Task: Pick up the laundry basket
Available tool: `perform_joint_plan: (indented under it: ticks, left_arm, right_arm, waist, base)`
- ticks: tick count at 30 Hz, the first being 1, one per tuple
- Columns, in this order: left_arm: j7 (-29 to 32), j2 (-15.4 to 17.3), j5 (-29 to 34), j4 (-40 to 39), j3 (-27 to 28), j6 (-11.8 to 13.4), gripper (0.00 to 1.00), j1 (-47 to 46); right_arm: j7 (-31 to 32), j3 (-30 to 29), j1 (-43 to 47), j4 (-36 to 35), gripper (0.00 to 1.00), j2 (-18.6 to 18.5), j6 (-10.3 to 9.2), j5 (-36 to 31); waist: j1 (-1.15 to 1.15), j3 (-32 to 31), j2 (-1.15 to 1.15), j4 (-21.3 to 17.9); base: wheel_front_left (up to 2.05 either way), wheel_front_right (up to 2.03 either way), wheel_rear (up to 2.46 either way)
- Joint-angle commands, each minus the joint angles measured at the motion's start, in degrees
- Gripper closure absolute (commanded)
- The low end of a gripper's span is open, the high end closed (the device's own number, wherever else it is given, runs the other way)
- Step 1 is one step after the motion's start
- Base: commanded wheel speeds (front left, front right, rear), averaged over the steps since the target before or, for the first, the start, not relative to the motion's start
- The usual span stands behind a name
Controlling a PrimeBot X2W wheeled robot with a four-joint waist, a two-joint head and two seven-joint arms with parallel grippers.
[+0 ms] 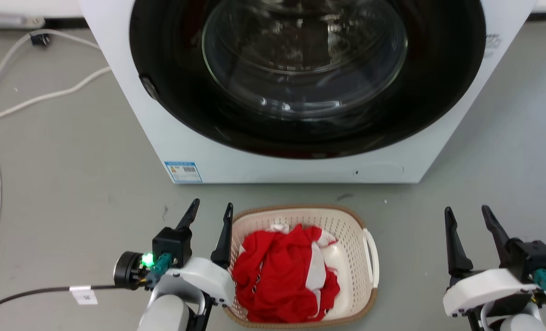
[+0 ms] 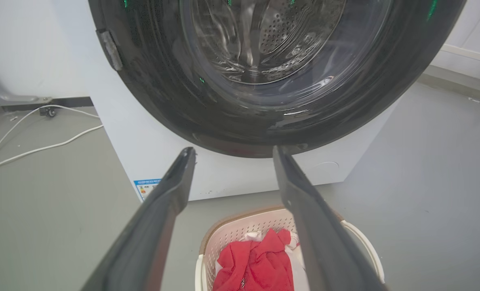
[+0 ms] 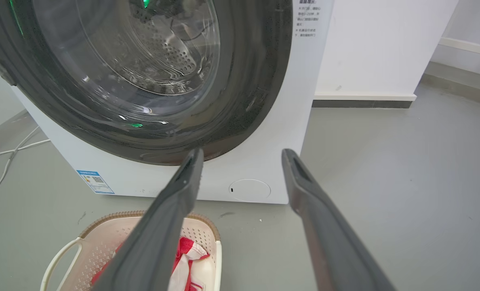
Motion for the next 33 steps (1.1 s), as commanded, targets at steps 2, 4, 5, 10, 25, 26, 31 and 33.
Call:
perform_joint_plan:
  ticks: [2,4,5,10,25,26,31,33]
  left_arm:
    - [-0.2,0.1,-0.1,2.5,0.5,-0.3,0.0,-2.4]
    - [-0.2,0.1,-0.2,4.9,0.8,-0.5,0.0,-4.2]
    - [-0.2,0.1,-0.3,5.9,1.0,-0.6,0.0,-5.1]
    - [-0.2,0.2,-0.5,11.6,2.0,-1.0,0.0,-8.8]
    - [-0.2,2.7,-1.7,28.5,3.9,-2.9,0.0,-21.9]
    - [-0.2,3.0,-1.9,29.7,4.0,-2.9,0.0,-22.8]
    - [-0.1,4.3,-2.8,35.8,4.1,-3.4,0.0,-27.6]
    - [0.2,4.7,-3.1,38.3,4.0,-3.6,0.0,-29.2]
  right_arm:
    - [-0.4,-0.2,-2.2,1.4,0.0,0.1,-0.02,-0.3]
    - [-0.7,-0.2,-3.7,2.9,0.0,0.1,-0.02,-0.2]
    - [-0.8,-0.2,-4.4,3.8,0.0,0.1,-0.02,-0.1]
    - [-1.7,0.4,-8.4,8.9,0.0,0.1,-0.02,0.4]
    - [-3.8,7.3,-23.9,26.1,0.0,0.1,-0.03,3.4]
    - [-3.8,8.0,-24.9,27.4,0.0,0.1,-0.02,3.6]
    - [-3.9,11.1,-30.6,34.5,0.0,0.1,-0.02,6.3]
    - [-3.6,12.7,-32.5,37.6,0.0,0.1,-0.03,7.3]
  waist:
    - [0.0,4.5,0.0,-0.7]
    - [0.0,6.8,0.0,-0.8]
    - [0.0,7.9,0.0,-0.9]
    - [0.0,13.7,0.0,-1.2]
    - [0.0,29.6,0.0,-3.1]
    - [0.0,30.4,0.0,-3.3]
    - [0.0,33.3,0.0,-4.0]
    - [0.0,34.1,0.0,-4.3]
  base:
    - [0.0,0.0,0.0]
    - [0.0,0.0,0.0]
    - [0.0,0.0,0.0]
    - [0.0,0.0,0.0]
    - [0.0,0.0,0.0]
    - [0.0,0.0,0.0]
    - [0.0,0.0,0.0]
    - [0.0,0.0,0.0]
